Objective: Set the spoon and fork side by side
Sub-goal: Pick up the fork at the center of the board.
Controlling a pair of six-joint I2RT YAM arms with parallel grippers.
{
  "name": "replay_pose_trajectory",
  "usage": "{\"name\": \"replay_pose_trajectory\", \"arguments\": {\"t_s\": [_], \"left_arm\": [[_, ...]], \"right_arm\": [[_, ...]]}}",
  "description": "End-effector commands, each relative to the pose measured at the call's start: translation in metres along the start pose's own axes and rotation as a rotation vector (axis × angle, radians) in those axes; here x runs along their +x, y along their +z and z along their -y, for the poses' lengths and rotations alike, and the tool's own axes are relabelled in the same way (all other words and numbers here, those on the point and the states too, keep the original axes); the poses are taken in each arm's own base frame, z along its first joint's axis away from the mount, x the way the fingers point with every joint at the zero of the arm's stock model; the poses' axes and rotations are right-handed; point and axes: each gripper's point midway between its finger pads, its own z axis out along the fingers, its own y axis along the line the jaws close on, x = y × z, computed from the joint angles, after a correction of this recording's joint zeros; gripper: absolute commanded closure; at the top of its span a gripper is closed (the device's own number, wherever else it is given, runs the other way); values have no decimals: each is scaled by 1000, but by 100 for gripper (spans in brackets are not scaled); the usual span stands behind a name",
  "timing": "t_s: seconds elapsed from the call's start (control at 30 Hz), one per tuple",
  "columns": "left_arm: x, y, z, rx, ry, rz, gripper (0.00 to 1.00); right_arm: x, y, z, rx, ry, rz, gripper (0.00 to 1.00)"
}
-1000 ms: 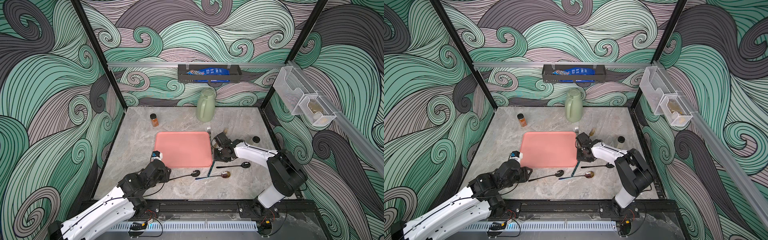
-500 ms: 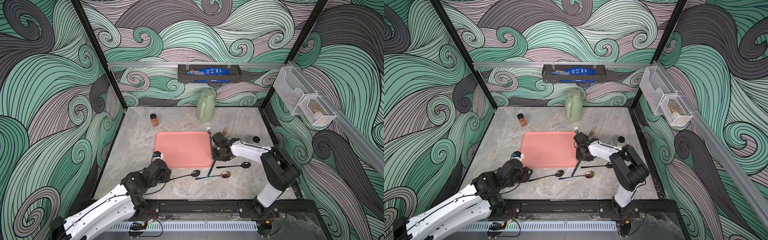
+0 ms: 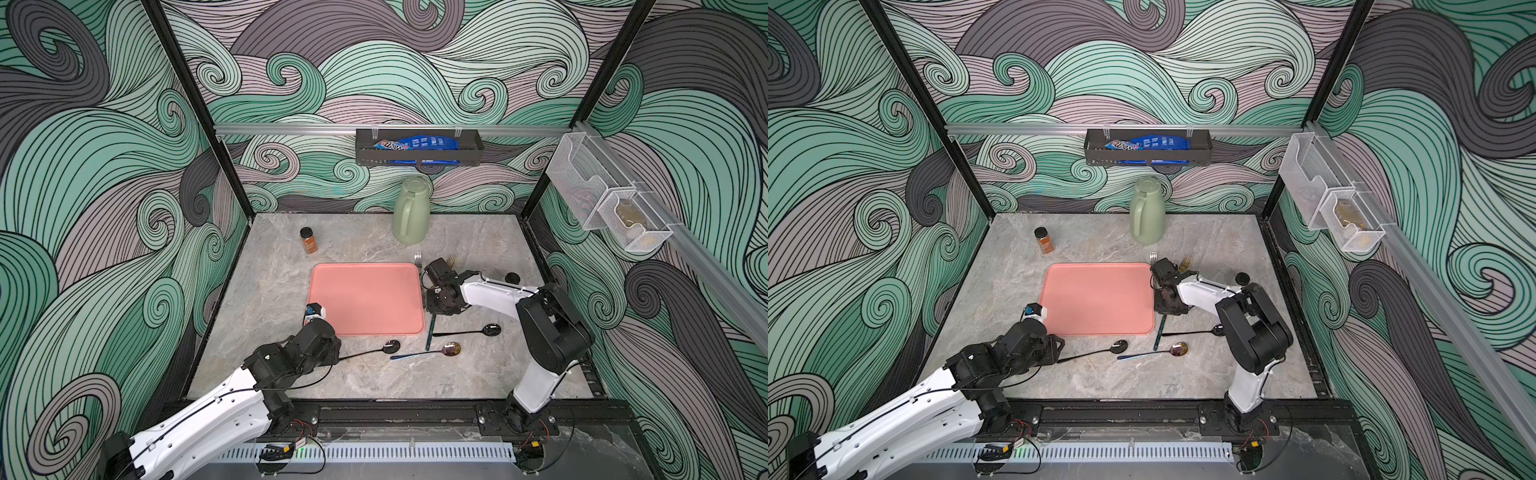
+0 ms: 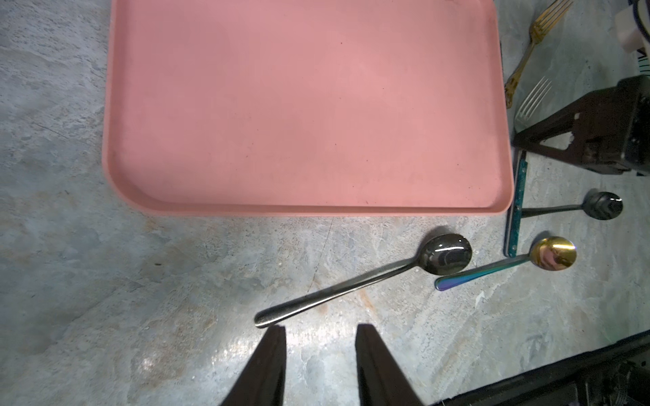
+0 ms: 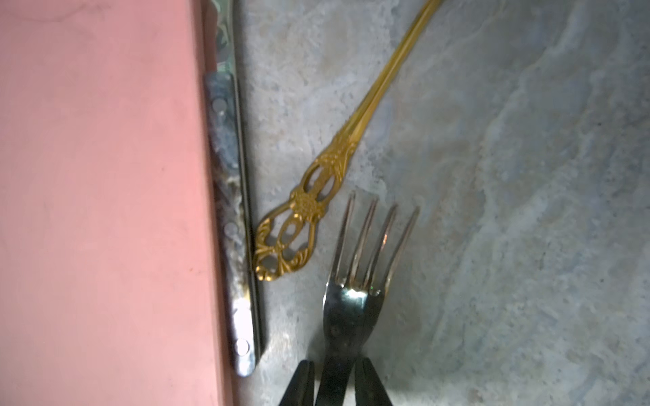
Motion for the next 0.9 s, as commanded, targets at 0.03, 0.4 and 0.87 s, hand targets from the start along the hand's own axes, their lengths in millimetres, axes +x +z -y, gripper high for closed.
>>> {"name": "replay_pose_trajectory", "arguments": {"t_s": [0.03,0.4,0.87], "left_arm": [[-4,-1,-4,-14,-11,30,63],[-5,-2,-5,-15,-6,35,63],[-2,-4,-1,8,-4,17,63]], "right_arm": [[-7,11,11,27,-14,-11,75],[-11,-17,6,-25,4,-1,64],[23,-16,-2,5,-20,-44,66]]}}
